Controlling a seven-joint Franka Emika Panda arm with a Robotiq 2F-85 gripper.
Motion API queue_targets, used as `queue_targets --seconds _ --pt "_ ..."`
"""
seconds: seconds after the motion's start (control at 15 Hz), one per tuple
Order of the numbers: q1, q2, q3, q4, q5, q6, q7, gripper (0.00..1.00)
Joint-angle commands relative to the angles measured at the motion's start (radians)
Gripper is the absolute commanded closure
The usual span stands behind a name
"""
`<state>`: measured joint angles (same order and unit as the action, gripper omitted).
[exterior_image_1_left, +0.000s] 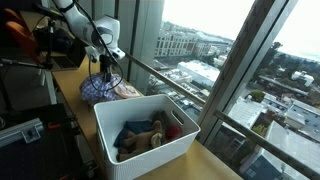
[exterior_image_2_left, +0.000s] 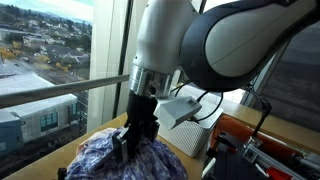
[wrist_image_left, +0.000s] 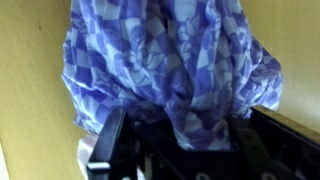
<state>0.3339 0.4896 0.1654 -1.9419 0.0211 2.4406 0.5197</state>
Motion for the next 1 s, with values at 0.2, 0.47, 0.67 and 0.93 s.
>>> queue_targets --seconds 0.2,0.47,0.67,0.93 --pt "0.015 -0.061 -0.044 0.024 0.004 -0.054 0.005 0.52" --pt "-0.012 -0.217 -0.052 0.003 -0.007 -0.126 -0.008 0.24" --pt "-0.057 -0.304 -0.072 0.014 -0.04 -0.186 -0.025 0.03" --pt "-0.157 -0.323 -0.131 -0.009 -0.13 -0.163 -0.05 0.0"
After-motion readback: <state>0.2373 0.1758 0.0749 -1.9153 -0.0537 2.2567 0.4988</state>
